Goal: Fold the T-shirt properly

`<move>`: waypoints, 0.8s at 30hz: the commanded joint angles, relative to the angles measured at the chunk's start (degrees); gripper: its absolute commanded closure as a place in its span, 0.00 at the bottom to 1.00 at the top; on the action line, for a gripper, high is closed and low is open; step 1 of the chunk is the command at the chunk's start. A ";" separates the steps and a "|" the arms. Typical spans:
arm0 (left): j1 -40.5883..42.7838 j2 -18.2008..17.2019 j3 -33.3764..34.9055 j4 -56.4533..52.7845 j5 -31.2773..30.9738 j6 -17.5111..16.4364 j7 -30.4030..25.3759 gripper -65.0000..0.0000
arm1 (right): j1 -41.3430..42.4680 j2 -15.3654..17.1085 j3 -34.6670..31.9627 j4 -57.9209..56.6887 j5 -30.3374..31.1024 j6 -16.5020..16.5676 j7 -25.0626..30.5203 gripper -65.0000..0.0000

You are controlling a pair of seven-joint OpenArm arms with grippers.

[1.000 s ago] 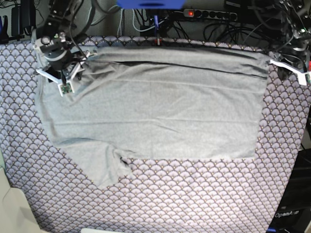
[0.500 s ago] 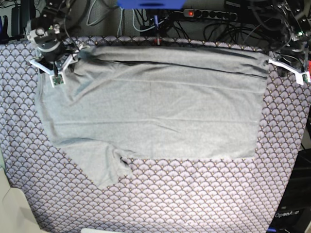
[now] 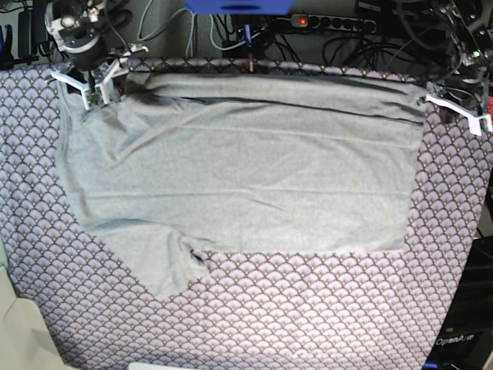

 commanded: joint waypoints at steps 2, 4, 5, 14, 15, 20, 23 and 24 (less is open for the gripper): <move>0.02 -0.79 -0.28 1.19 -0.33 -0.31 -1.11 1.00 | -1.15 0.21 -0.19 1.00 0.60 -0.03 2.09 0.57; 0.10 -0.79 -0.28 1.19 -0.33 -0.31 -1.11 1.00 | -1.06 0.21 -0.19 0.91 0.60 -0.03 2.36 0.57; 0.10 -0.79 -0.28 1.19 -0.33 -0.31 -1.11 1.00 | -0.89 0.21 -0.19 0.91 0.60 -0.03 2.36 0.57; 0.37 -0.79 -0.28 1.28 -0.33 -0.31 -1.11 1.00 | -1.24 0.21 -3.62 1.09 0.51 -0.03 2.36 0.57; 0.37 -0.79 -0.28 1.28 -0.33 -0.31 -1.11 1.00 | -1.24 0.21 -3.70 1.09 0.51 -0.03 2.36 0.57; 0.37 -0.79 -0.36 1.28 -0.33 -0.31 -1.11 1.00 | -1.15 0.21 -4.06 1.00 0.42 -0.03 2.36 0.57; 0.10 -0.70 -0.36 1.28 -0.33 -0.31 -1.11 1.00 | -0.62 0.21 -4.06 0.82 0.42 -0.03 2.36 0.57; 0.10 -0.44 -0.36 1.28 -0.33 -0.31 -1.11 1.00 | -0.62 0.21 -4.14 0.82 0.42 -0.03 2.36 0.57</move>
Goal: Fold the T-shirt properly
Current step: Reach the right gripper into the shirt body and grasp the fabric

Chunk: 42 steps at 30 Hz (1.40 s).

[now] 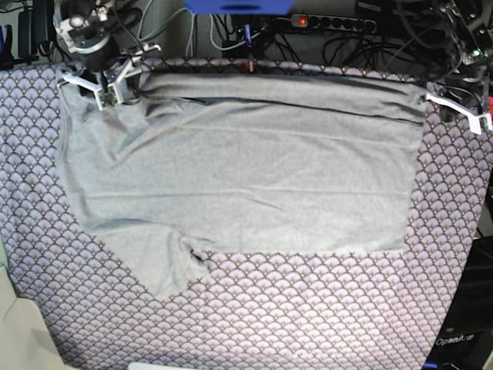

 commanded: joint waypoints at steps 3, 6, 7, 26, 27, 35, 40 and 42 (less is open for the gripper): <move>-0.20 0.11 -0.34 1.26 -0.33 -0.33 -1.09 1.00 | -0.08 0.21 -1.73 0.85 0.60 -0.03 1.39 0.57; -0.20 0.11 -0.34 1.26 -0.33 -0.33 -1.09 1.00 | -0.08 0.47 -3.57 0.76 0.51 -0.03 1.39 0.57; -0.20 0.11 -0.34 1.26 -0.33 -0.33 -1.09 1.00 | -0.08 0.64 -3.66 0.67 0.51 -0.03 1.39 0.57; 0.06 0.20 -0.69 3.55 -0.24 -0.33 -1.09 1.00 | 5.29 4.07 -3.84 -7.42 0.42 -0.03 1.22 0.57; 0.06 0.20 -0.69 3.81 -0.24 -0.33 -1.09 1.00 | 5.46 4.33 -3.84 -7.77 0.42 -0.03 1.22 0.57; 0.06 0.20 -0.69 3.99 -0.24 -0.33 -1.09 1.00 | 7.22 5.92 -3.57 -9.09 0.42 -0.03 1.31 0.92; 0.06 0.20 -0.69 3.99 -0.24 -0.33 -1.09 1.00 | 8.98 6.88 -3.66 -8.56 0.34 -0.03 1.31 1.00; 0.06 0.20 -0.69 3.99 -0.24 -0.33 -1.09 1.00 | 9.24 7.15 -3.92 -8.47 0.34 -0.03 1.31 1.00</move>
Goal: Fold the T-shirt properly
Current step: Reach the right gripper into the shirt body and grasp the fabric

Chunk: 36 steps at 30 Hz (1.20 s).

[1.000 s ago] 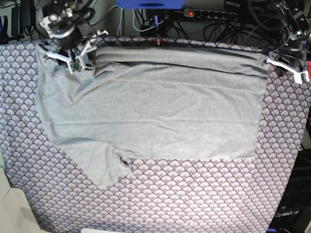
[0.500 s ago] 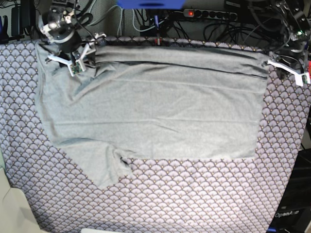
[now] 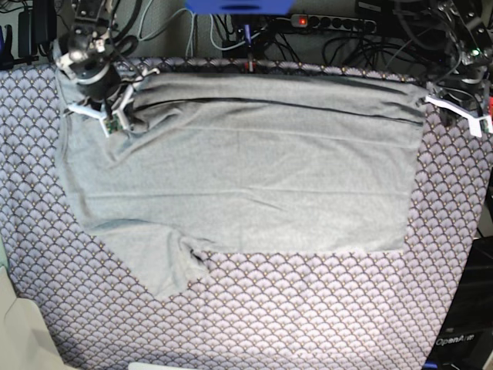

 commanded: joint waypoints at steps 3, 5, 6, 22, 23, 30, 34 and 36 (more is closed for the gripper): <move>0.11 -0.72 -0.43 1.14 -0.48 0.06 -1.13 1.00 | 1.38 0.24 -0.21 3.12 0.03 -0.03 1.33 1.00; 0.19 -0.72 -0.43 1.14 -0.48 0.06 -1.13 1.00 | 1.82 0.24 -1.18 4.26 -0.41 -0.03 1.33 1.00; 0.19 -0.72 -0.43 1.14 -0.48 0.06 -1.13 1.00 | 2.35 0.24 -2.06 4.97 -0.85 -0.03 1.24 1.00; 2.65 -0.72 -0.52 1.23 -0.57 0.06 -1.13 1.00 | 11.14 -0.11 -15.24 2.07 -8.06 -0.03 0.98 0.99; 2.65 -0.72 -0.52 1.23 -0.57 0.06 -1.13 1.00 | 12.02 -0.11 -15.24 1.19 -9.03 -0.03 0.98 0.99; 3.18 -0.72 -0.52 1.23 -0.57 0.06 -1.13 1.00 | 18.35 -0.55 -14.63 -3.21 -15.97 -0.03 0.98 0.90; 3.53 -0.72 -0.52 3.52 -0.57 0.06 -1.13 1.00 | 18.70 -0.64 -14.72 -3.21 -15.88 -0.03 1.06 0.90; 3.62 -0.63 -0.52 5.28 -0.57 0.06 -1.04 1.00 | 18.70 -0.64 -14.63 -3.21 -15.88 -0.03 1.06 0.90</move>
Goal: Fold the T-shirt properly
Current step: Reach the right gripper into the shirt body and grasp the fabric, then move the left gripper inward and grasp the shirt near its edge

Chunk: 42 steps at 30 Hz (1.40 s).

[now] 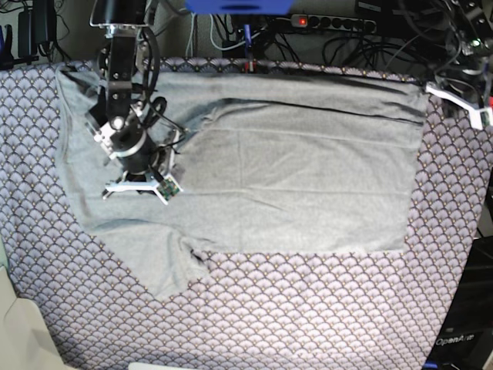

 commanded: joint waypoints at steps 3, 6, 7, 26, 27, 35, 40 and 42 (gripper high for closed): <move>1.00 -0.78 -0.45 3.50 -0.53 -0.11 -1.02 1.00 | 0.87 0.13 0.61 1.03 0.29 -0.25 1.24 0.90; 1.18 -0.78 -0.45 4.90 -0.53 -0.11 -1.02 1.00 | 2.45 -0.05 2.90 1.12 0.29 -0.25 1.24 0.90; 1.18 -0.78 -0.45 4.99 -0.53 -0.11 -1.02 1.00 | 2.98 -0.05 3.42 1.12 0.29 -0.25 1.24 0.90; 2.06 -1.57 0.86 4.46 0.00 -0.29 -1.02 1.00 | 4.21 0.13 6.50 2.79 0.20 -0.25 1.24 0.90; 2.50 -2.19 2.01 4.64 0.00 -1.34 -1.02 1.00 | 4.12 0.13 6.59 2.79 0.20 -0.25 1.24 0.90; 1.53 -2.81 8.25 4.29 5.89 -4.77 -1.11 0.91 | 0.51 -0.05 6.41 2.35 0.20 -0.25 1.50 0.90; -0.67 0.71 8.25 4.29 11.52 -5.30 -1.63 0.61 | 0.16 -0.05 6.59 2.26 0.29 -0.25 1.42 0.90; -0.75 1.24 8.51 4.29 12.04 -5.39 -1.63 0.58 | 0.16 0.13 6.59 2.26 0.29 -0.25 1.33 0.90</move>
